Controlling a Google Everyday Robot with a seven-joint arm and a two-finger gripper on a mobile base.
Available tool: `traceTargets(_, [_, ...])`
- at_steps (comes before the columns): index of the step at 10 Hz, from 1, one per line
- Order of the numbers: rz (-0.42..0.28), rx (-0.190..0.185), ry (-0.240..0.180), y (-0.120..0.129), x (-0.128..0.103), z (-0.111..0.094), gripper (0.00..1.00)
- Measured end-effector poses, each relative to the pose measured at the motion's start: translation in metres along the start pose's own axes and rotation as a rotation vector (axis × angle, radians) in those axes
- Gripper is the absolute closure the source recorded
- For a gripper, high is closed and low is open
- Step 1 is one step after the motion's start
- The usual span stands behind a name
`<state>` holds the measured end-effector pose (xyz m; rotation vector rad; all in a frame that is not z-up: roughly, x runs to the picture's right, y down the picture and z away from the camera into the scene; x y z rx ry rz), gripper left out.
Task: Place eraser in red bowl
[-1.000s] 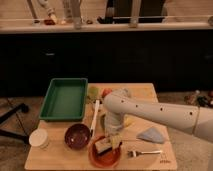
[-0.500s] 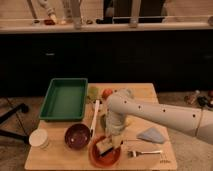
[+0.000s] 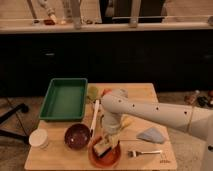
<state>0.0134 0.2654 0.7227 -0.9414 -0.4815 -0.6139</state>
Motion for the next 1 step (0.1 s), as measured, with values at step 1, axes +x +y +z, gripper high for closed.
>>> traceTargets(1, [-0.009,0.0,0.002,0.0001,-0.0016,0.0003,1.0])
